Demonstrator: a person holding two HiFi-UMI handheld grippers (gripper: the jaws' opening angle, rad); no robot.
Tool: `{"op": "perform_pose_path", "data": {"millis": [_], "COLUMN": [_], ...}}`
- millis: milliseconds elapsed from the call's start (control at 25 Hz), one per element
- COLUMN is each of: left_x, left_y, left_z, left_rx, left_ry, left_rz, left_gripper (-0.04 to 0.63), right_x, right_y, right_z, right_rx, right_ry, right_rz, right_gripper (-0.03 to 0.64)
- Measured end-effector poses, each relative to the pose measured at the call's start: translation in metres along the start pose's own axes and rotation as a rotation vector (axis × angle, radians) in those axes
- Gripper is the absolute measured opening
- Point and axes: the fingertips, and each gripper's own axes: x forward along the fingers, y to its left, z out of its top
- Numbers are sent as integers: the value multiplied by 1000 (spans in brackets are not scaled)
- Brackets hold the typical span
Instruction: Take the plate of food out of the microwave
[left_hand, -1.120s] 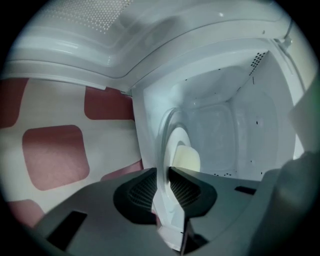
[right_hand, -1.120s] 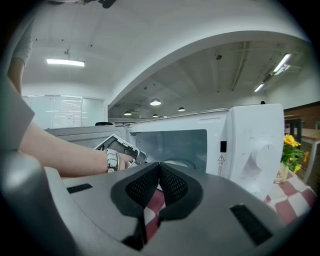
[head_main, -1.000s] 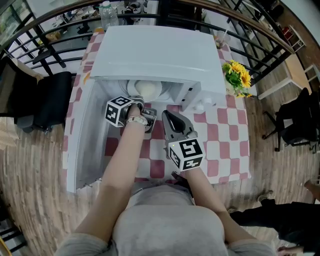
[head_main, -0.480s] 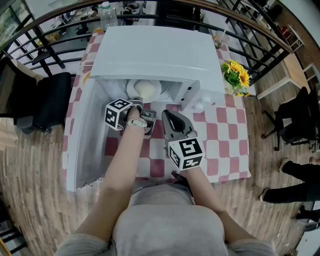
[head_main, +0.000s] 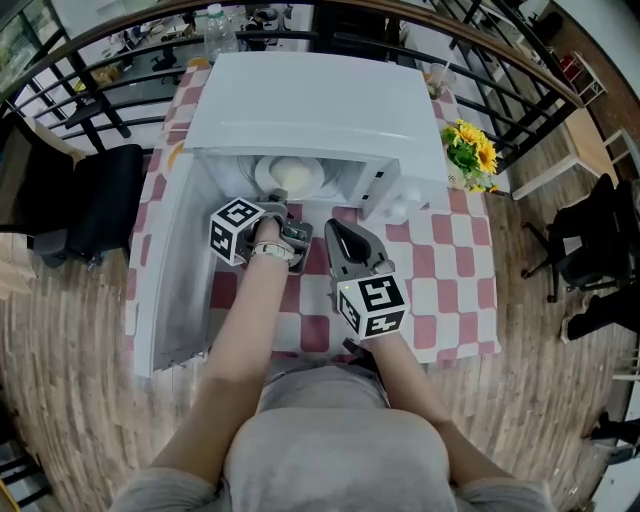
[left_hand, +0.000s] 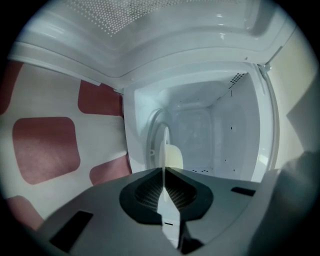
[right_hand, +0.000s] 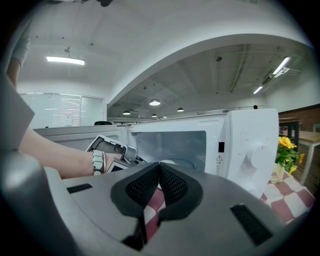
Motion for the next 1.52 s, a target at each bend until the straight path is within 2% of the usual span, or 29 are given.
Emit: {"op": "perform_pose_path", "data": {"millis": [440,680,1520], "left_x": [-10,-21,-71], "left_y": [-13,-20,-37], "left_z": [-4,-9,-24], "left_rx": [34,49,115], "left_ry": [20,30,45], "left_rz": [-108,-147,-291], "left_gripper": [17,17,17], "right_x": [-3,-8,-33], "right_y": [6,7,22], "right_z": [0,5,15], "right_rx": [-10,11,-27], "right_ry": [-5,-33,-76], "right_rz": [-8,-12,-52], "right_gripper": [23,21,21]}}
